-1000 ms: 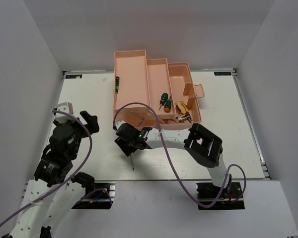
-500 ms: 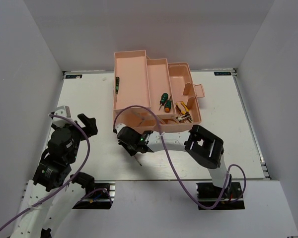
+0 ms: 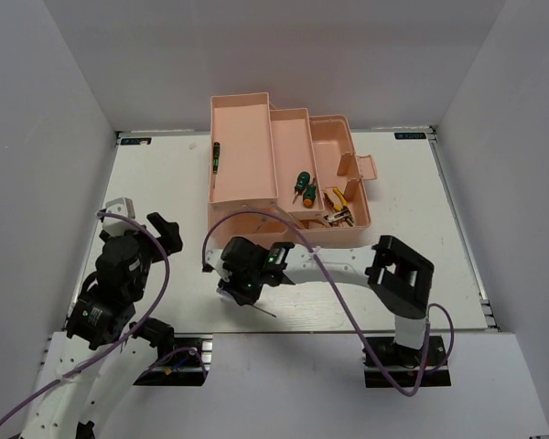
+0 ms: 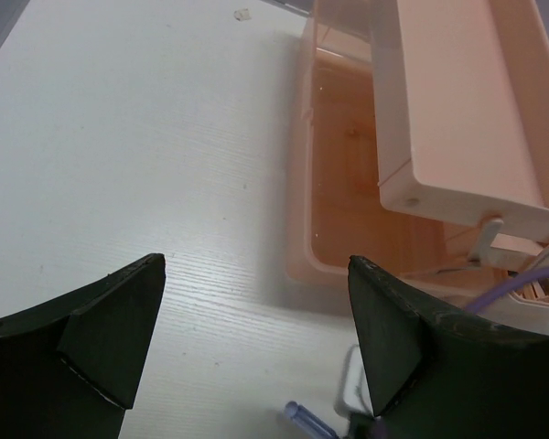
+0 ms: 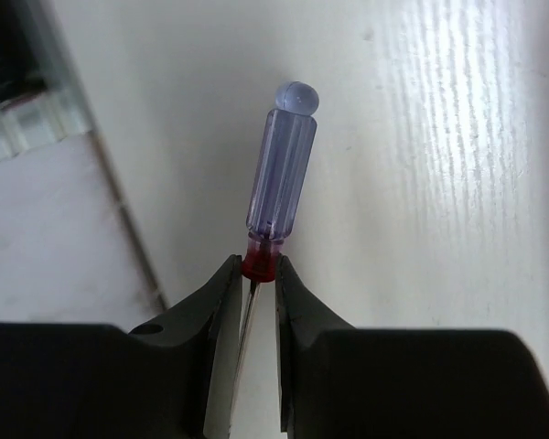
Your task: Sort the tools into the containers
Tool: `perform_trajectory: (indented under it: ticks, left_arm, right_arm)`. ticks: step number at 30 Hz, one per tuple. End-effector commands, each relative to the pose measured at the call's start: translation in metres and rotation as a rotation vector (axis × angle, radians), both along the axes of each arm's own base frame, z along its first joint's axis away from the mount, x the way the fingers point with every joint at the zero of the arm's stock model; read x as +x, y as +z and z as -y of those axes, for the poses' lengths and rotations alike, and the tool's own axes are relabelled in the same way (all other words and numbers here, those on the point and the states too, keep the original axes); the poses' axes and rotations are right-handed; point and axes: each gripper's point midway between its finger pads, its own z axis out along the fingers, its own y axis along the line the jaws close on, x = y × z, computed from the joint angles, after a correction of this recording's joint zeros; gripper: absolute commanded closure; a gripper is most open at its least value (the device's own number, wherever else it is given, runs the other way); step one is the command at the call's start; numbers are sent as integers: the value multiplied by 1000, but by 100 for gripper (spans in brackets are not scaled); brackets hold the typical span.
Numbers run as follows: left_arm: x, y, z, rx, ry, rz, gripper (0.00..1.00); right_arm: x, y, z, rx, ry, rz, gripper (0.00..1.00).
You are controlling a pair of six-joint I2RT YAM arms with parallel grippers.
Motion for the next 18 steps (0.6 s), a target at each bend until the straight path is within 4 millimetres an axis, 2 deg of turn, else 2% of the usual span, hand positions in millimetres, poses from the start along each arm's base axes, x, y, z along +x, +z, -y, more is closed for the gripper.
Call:
perform_trajectory:
  ticks: [1,2,3,5,6,7,9,11,12,14,15,16,17,18]
  left_arm:
    - [1,-14,-2,-4,32,-53,8]
    - [2,-19,-2,-9,36,-62,8]
    - [3,-20,-3,-15,50,-69,8]
    - [5,-26,-2,-7,50,-87,8]
    - [5,-26,-3,-16,63,-85,8]
    - [5,-26,-3,-26,66,-84,8]
    - [6,-32,-2,-17,66,-103,8]
    - [7,-38,-1,-18,70,-122,8]
    - [9,-41,0,-21,74,-134,8]
    - [11,-43,1,-25,78,-145,8]
    - [11,-44,1,-25,78,-145,8]
    - [12,-46,1,-21,78,-155,8]
    - [11,-49,1,-17,79,-163,8]
    - [12,-48,3,-24,68,-157,8]
  right_arm:
    - [-21,61,-3,118,188,-17,100]
    - [-22,71,3,119,206,-11,100]
    - [-19,80,1,135,214,13,100]
    - [-13,89,5,132,211,51,100]
    - [-8,104,6,151,213,84,100]
    - [-3,109,10,142,201,116,100]
    - [4,131,13,171,202,172,100]
    - [17,146,19,176,174,237,100]
    - [24,162,18,195,158,288,100]
    - [37,178,26,197,126,353,100]
    - [51,199,31,207,85,435,100]
    - [57,204,31,209,76,473,100]
    - [74,212,39,183,16,544,100]
    - [83,224,38,202,-18,585,100]
